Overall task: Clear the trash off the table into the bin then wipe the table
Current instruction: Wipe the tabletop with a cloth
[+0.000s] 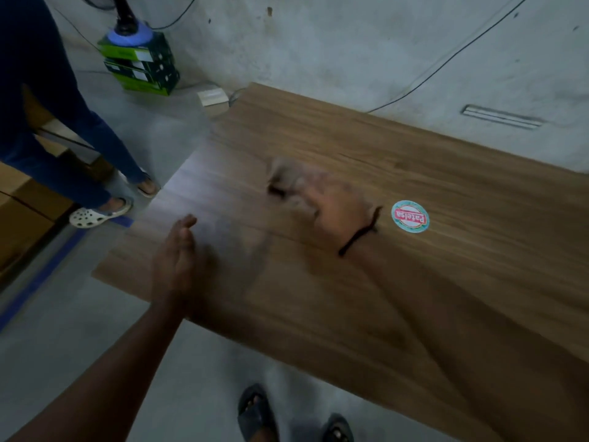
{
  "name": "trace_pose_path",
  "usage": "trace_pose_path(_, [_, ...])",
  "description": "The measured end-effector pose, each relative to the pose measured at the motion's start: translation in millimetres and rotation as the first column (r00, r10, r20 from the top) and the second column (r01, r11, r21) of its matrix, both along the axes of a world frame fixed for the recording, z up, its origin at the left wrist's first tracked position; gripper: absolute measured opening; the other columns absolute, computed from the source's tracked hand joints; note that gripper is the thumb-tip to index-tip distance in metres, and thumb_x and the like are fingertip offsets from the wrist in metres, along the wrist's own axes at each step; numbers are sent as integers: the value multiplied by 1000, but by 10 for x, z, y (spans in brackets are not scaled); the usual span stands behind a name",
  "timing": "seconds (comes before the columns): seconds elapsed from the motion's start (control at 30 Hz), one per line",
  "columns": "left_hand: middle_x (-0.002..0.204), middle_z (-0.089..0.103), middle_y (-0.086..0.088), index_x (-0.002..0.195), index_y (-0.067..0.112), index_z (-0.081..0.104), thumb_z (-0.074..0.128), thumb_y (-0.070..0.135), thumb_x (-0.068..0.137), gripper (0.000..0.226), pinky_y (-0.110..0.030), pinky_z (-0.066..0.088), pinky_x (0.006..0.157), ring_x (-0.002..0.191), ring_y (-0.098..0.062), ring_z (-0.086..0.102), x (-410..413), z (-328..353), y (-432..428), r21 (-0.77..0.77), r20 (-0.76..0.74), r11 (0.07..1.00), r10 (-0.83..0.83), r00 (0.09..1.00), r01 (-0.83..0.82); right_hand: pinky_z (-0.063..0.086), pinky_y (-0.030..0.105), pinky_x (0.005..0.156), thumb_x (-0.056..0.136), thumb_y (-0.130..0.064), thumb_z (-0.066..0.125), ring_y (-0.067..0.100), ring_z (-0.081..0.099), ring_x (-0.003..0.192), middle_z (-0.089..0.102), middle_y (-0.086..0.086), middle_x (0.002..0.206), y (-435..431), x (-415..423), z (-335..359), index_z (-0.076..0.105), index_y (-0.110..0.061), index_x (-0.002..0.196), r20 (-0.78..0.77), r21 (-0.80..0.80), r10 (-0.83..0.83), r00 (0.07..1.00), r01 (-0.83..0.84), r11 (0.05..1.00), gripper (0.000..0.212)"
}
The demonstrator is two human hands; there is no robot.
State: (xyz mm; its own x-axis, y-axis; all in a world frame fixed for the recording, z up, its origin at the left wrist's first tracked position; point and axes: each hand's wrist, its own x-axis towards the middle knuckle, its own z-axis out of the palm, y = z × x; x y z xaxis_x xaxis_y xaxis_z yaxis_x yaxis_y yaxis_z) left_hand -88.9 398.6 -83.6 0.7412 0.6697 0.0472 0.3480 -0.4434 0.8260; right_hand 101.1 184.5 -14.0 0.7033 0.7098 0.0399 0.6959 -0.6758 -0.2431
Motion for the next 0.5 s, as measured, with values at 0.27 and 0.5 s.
trace_pose_path(0.27, [154,29,7,140,41,30,24,71,84,64,-49,24,115,143,-14,23,301,290,-1042,-158,88,956,-234,968,245,6,68,110,92,-44,41,36,8,145,15,0,159,-526,1054,-389,32,-51,139,-78,-352,-471,879,417,838,48])
trace_pose_path(0.5, [154,29,3,147,28,27,24,63,90,67,-48,29,113,140,-12,29,352,195,-1058,-94,90,979,-175,980,183,-4,67,110,84,-47,23,30,7,148,14,0,161,-307,-360,-455,34,-47,140,-9,-352,23,1000,-25,936,58])
